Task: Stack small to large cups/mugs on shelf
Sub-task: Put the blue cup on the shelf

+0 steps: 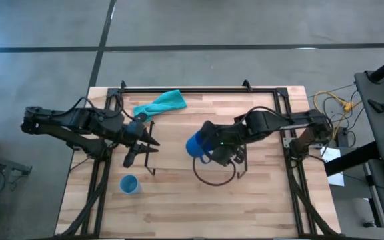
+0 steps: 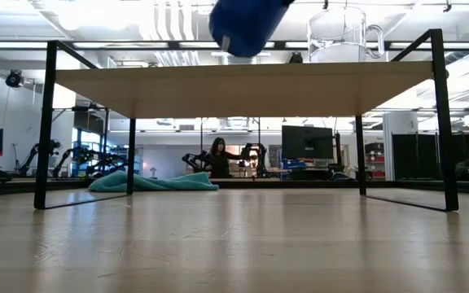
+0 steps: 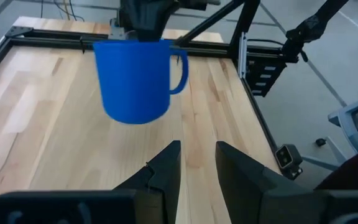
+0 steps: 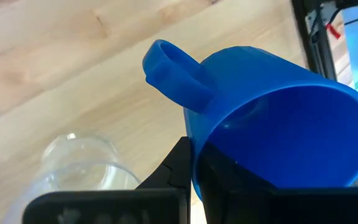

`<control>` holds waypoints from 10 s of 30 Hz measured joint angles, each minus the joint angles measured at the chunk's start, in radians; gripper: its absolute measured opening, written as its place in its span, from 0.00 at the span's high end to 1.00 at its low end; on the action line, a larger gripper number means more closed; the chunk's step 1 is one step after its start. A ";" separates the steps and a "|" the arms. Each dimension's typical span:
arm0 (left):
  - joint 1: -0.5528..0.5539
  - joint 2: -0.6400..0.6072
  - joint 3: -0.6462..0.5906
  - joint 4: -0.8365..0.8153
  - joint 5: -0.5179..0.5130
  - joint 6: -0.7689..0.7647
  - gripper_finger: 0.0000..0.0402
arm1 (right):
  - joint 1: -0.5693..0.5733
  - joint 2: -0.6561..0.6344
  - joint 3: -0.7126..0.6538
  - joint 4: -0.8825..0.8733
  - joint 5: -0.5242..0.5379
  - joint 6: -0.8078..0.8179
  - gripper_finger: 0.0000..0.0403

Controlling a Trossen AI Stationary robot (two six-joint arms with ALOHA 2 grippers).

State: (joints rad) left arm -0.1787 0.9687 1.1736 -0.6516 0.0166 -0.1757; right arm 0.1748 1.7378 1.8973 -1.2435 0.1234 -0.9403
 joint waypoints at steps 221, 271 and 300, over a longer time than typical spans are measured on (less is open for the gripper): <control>0.021 -0.384 0.011 0.174 -0.291 0.183 0.78 | -0.046 0.035 -0.075 0.106 -0.202 0.608 0.97; 0.021 -0.471 -0.013 0.170 -0.291 0.183 0.78 | -0.046 0.035 -0.074 0.115 -0.202 0.636 0.97; 0.021 -0.471 -0.013 0.171 -0.291 0.183 0.78 | -0.049 0.035 -0.074 0.171 -0.201 0.674 0.97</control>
State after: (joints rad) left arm -0.1577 0.4980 1.1606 -0.4808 -0.2744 0.0074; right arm 0.1261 1.7733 1.8229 -1.0723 -0.0780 -0.2665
